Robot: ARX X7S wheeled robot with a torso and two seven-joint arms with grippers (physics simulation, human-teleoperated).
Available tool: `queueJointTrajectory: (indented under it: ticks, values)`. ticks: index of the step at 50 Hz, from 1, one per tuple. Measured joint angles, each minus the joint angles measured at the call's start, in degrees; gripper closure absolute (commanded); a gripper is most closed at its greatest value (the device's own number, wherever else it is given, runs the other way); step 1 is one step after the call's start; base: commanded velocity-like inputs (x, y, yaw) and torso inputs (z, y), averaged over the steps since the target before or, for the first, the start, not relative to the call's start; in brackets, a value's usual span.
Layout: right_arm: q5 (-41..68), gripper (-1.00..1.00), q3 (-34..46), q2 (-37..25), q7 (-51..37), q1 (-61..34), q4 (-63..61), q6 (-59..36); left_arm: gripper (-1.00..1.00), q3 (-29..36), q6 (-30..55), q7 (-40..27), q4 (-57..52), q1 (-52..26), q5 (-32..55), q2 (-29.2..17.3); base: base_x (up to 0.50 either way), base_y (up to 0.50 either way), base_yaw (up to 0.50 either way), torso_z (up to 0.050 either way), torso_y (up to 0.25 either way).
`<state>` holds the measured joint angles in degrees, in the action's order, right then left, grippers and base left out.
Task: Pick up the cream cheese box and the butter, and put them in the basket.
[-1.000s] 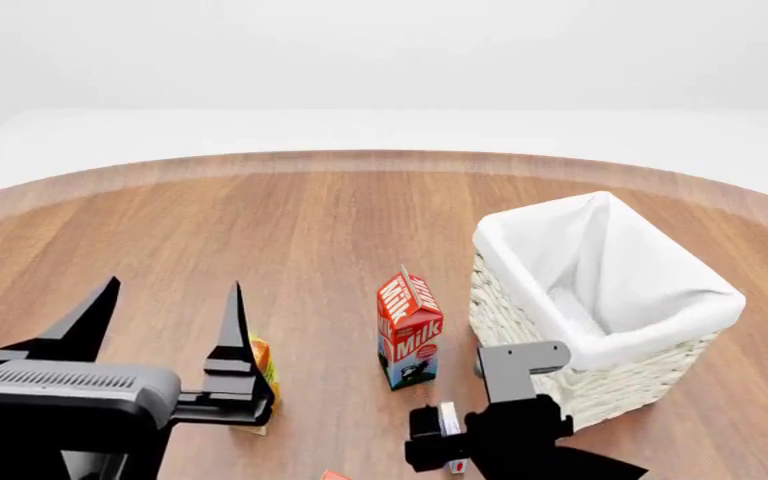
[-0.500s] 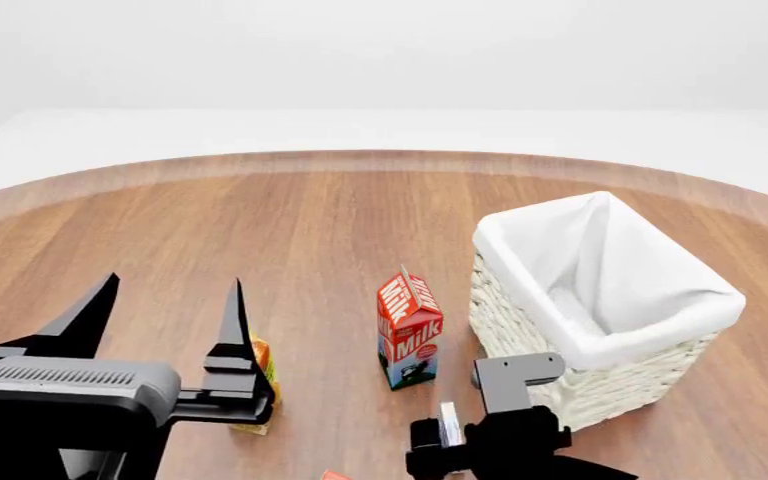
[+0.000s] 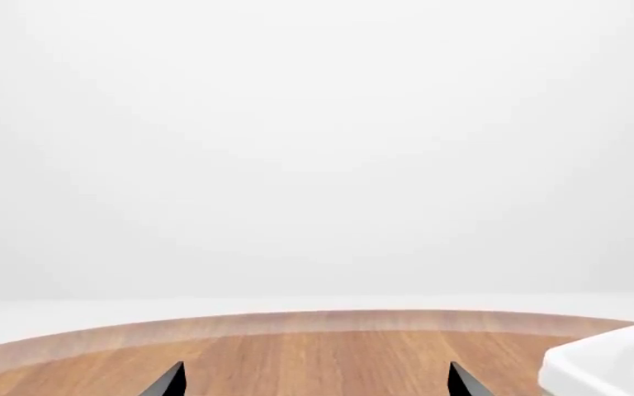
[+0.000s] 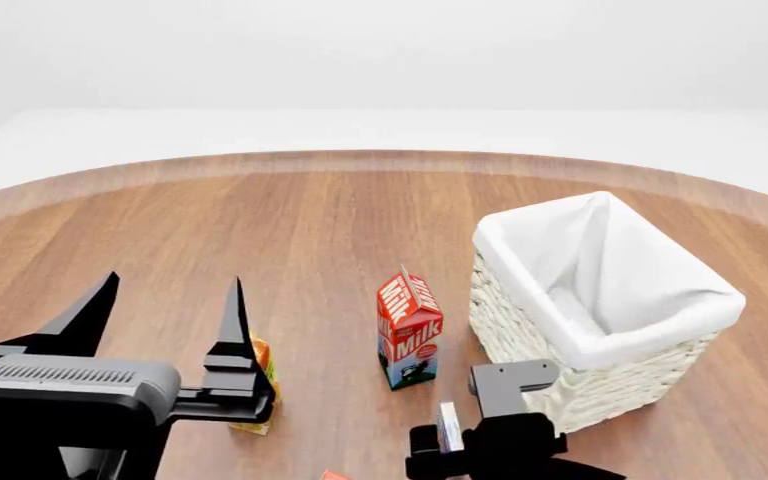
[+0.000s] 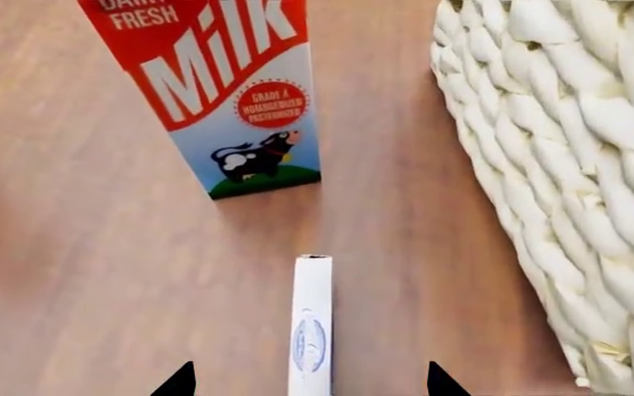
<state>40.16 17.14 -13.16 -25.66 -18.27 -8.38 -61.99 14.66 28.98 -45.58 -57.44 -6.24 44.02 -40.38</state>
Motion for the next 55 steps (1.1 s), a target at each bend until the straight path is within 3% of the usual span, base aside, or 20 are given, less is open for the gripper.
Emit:
queueJointTrajectory:
  ticks: [55]
  values:
    - [-2.8, -1.00, 4.6, 0.9, 2.2, -1.2, 9.6, 5.9, -1.00, 3.0, -2.1, -2.3, 0.0, -0.9, 0.3, -2.2, 0.00, 0.00, 0.00, 0.000, 0.000]
